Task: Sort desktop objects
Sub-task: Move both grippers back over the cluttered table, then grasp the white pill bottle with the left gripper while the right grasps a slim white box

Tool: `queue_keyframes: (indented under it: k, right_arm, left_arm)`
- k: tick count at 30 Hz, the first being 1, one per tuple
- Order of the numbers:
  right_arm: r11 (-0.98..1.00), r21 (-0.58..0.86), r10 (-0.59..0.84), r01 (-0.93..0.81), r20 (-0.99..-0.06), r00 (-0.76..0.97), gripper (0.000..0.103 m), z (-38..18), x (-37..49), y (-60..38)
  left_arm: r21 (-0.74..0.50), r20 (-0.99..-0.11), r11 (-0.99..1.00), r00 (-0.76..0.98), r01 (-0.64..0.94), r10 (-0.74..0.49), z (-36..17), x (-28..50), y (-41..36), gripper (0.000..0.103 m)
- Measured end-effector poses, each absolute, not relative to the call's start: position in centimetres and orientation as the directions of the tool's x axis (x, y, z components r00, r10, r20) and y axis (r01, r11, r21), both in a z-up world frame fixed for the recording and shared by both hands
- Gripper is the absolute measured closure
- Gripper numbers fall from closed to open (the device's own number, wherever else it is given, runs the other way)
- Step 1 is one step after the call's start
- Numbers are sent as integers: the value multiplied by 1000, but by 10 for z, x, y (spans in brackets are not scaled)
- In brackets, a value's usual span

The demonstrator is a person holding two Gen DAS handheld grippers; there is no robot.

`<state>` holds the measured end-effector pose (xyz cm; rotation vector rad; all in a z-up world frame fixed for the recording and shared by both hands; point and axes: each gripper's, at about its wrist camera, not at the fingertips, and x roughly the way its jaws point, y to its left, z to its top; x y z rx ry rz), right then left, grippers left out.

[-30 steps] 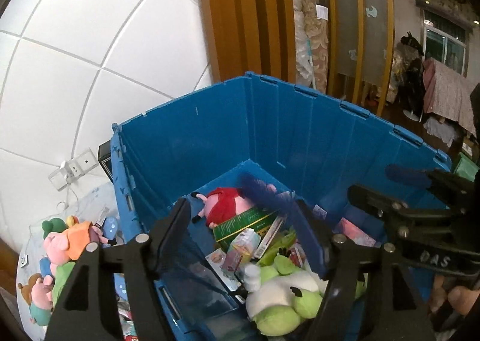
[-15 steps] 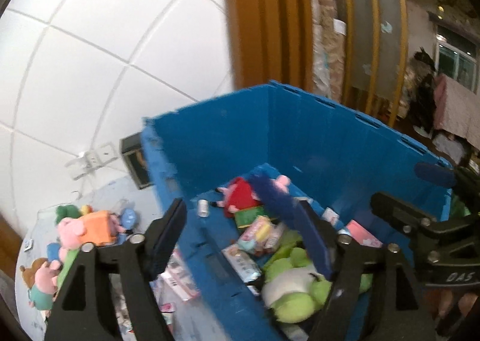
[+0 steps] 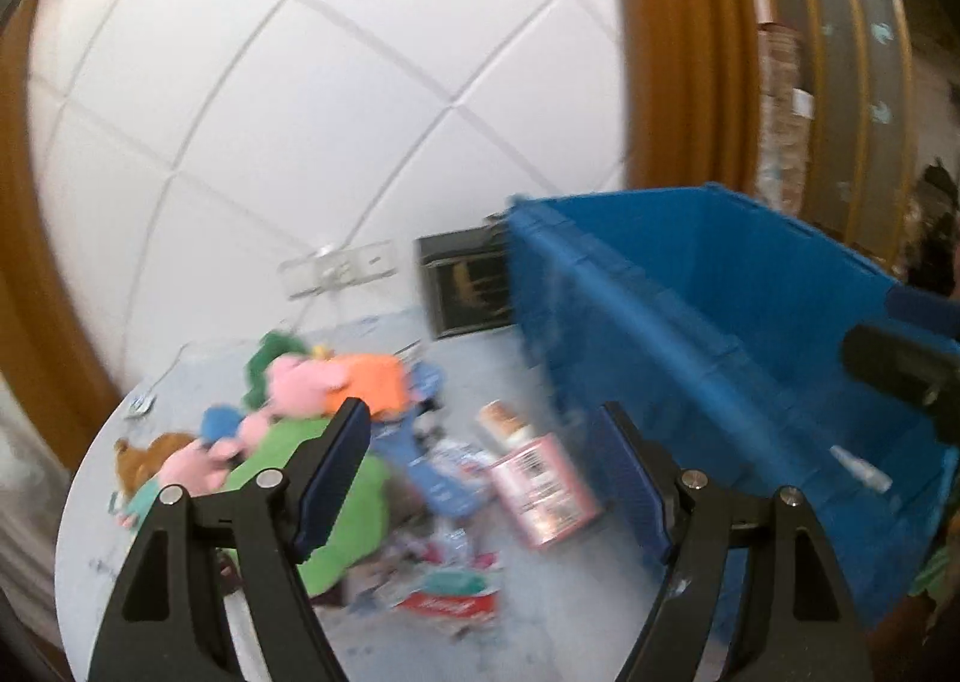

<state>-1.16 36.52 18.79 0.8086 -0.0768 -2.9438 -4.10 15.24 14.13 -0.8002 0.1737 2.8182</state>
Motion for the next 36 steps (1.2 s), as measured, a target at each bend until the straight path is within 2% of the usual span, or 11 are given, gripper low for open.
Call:
queue_keyframes:
  k: [6, 14, 19, 26, 36]
  right_arm:
    - [-980, 69, -194, 185, -520, -832, 0, 176, -23, 298]
    - [-964, 89, -247, 252, -654, -715, 0, 106, -59, 229]
    - [-960, 122, -254, 251, -755, -604, 0, 43, -77, 207]
    - [-960, 152, -245, 233, -861, -446, 0, -43, -93, 191]
    - [-967, 138, -209, 213, -910, -359, 0, -107, -108, 192]
  left_arm:
    - [53, -618, -993, -784, -106, 51, 96, -48, 62, 27]
    - [40, -740, -999, -672, -24, -13, 12, -53, -20, 27]
    - [34, -815, -999, -578, -11, -21, -49, -62, -39, 27]
    - [4, -862, -1000, -507, -2, -2, -118, -82, -45, 27]
    - [20, -876, -998, -480, 61, -47, -165, -108, -39, 26]
